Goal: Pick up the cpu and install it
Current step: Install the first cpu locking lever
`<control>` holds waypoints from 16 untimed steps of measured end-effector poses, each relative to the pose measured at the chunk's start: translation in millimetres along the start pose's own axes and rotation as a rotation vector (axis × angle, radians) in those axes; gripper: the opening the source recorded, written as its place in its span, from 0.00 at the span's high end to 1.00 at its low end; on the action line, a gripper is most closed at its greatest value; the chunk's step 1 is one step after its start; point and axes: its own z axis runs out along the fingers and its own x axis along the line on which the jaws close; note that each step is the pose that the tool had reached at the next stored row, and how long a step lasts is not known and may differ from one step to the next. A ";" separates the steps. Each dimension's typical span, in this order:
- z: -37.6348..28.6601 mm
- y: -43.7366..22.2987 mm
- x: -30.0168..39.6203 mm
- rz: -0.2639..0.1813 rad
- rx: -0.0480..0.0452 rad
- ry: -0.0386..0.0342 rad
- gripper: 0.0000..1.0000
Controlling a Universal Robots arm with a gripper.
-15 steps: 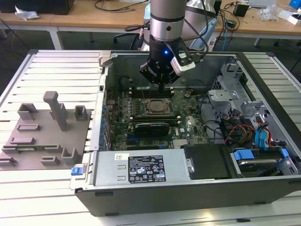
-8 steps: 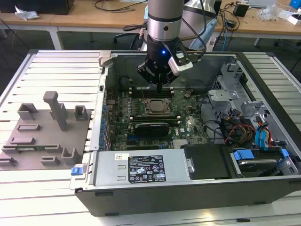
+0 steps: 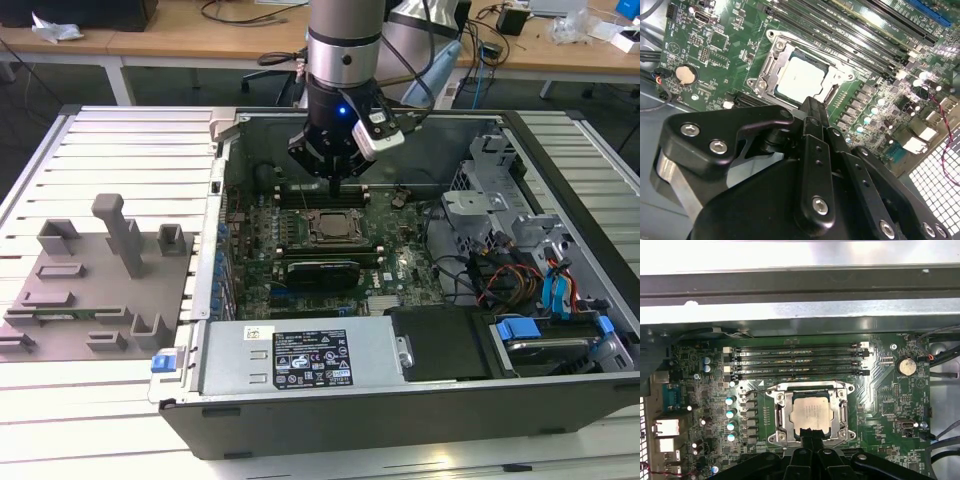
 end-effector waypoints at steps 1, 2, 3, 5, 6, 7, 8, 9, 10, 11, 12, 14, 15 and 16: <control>0.0 0.0 0.6 0.000 0.0000 0.0001 0.89; -0.1 0.0 1.1 0.000 0.0001 0.0001 0.89; -0.1 0.0 1.9 0.000 0.0000 0.0000 0.89; -0.1 -0.1 4.6 0.000 0.0000 0.0000 0.89; -0.2 -0.2 5.7 0.000 0.0000 0.0000 0.89; -0.2 -0.2 7.3 0.000 0.0000 0.0000 0.89; -0.3 -0.3 9.1 0.000 -0.0001 0.0000 0.89; -0.4 -0.4 11.4 0.000 0.0001 0.0001 0.89; -0.5 -0.5 13.3 0.000 0.0001 0.0000 0.89; -0.5 -0.6 17.3 0.000 0.0000 -0.0003 0.89; -0.7 -0.6 21.7 0.000 0.0000 -0.0006 0.89; -0.9 -0.8 29.4 0.000 -0.0001 -0.0011 0.89; -1.0 -0.8 32.1 0.000 -0.0001 -0.0013 0.89; -1.1 -0.9 37.1 0.000 -0.0001 -0.0016 0.89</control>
